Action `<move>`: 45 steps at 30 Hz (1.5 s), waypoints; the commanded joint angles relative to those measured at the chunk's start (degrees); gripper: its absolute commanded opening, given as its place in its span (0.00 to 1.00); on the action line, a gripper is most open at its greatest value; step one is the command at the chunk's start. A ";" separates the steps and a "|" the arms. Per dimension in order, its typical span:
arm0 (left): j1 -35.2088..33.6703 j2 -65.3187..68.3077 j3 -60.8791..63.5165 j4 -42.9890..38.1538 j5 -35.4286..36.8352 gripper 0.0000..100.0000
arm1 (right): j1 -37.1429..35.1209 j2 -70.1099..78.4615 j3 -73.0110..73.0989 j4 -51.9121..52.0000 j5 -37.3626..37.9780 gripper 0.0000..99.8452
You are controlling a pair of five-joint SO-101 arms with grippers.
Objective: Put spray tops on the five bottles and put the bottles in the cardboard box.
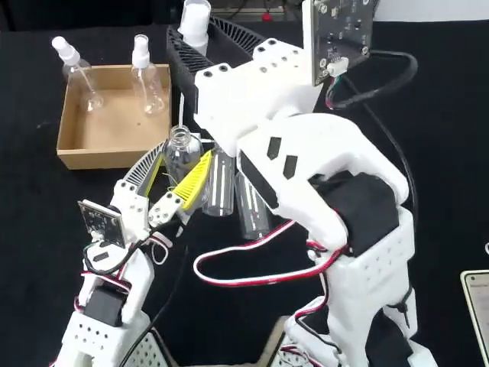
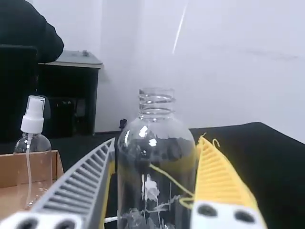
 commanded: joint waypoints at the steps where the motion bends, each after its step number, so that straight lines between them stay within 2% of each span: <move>1: -0.22 -0.18 1.27 0.18 -0.53 0.18 | -0.88 -1.54 -0.31 -0.09 -0.09 0.02; 15: -0.31 -0.18 1.27 0.18 -0.53 0.18 | -0.79 -1.89 11.03 -6.24 -0.09 0.02; 45: -0.31 -0.18 1.27 0.18 -0.53 0.18 | -0.62 -1.98 6.55 -7.74 0.00 0.02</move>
